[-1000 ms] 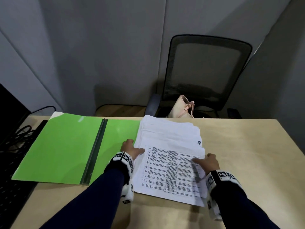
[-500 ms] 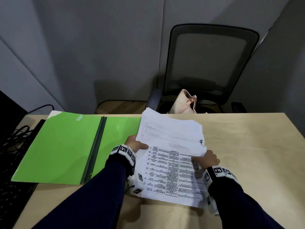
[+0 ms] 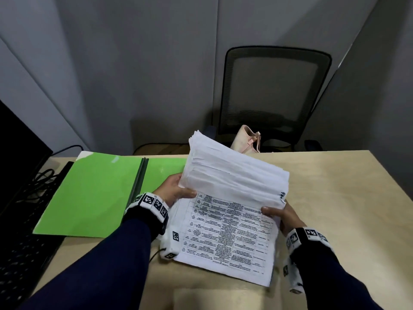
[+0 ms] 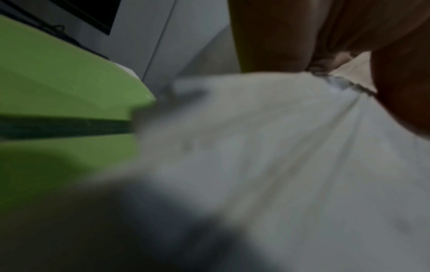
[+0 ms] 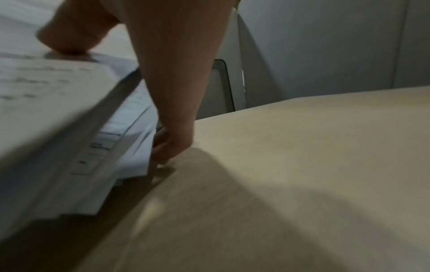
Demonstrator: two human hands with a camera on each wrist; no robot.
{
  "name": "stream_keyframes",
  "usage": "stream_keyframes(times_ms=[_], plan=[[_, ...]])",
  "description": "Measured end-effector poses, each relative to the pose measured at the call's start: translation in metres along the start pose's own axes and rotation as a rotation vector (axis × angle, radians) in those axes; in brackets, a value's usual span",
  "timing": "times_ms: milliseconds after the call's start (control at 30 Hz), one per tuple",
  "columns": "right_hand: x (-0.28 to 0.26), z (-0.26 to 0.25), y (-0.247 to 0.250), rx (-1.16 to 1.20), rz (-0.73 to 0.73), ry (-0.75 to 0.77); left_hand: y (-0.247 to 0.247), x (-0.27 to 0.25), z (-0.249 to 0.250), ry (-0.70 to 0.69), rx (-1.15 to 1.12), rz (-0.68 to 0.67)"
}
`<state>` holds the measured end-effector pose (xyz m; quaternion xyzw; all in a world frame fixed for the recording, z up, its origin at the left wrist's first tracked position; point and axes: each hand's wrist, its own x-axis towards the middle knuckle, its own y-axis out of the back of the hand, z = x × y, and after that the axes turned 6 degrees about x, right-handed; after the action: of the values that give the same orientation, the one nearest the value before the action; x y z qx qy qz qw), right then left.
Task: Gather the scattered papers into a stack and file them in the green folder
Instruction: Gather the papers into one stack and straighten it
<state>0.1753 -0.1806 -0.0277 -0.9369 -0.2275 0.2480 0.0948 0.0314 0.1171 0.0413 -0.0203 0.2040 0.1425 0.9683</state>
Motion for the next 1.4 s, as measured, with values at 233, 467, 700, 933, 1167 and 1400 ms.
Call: stream_keyframes(times_ms=[233,467,700,933,1167,1400], plan=[[-0.037,0.022,-0.007,0.294,-0.007,-0.177,-0.021,-0.027,0.063,-0.134,0.130,-0.113],[-0.053,0.040,-0.016,0.535,-0.036,-0.160,-0.065,-0.052,0.134,-0.383,0.565,-0.239],[-0.054,0.029,-0.013,0.700,-0.084,-0.089,-0.068,-0.080,0.156,-0.456,0.531,-0.268],[-0.051,-0.016,-0.018,0.254,0.132,0.218,-0.027,-0.064,0.119,-0.407,0.496,0.129],[-0.047,-0.048,-0.032,-0.292,0.269,0.562,-0.027,-0.037,0.049,-0.196,0.521,0.457],[-0.058,-0.051,-0.049,-0.266,0.284,0.743,-0.054,-0.051,0.034,-0.326,0.390,0.756]])
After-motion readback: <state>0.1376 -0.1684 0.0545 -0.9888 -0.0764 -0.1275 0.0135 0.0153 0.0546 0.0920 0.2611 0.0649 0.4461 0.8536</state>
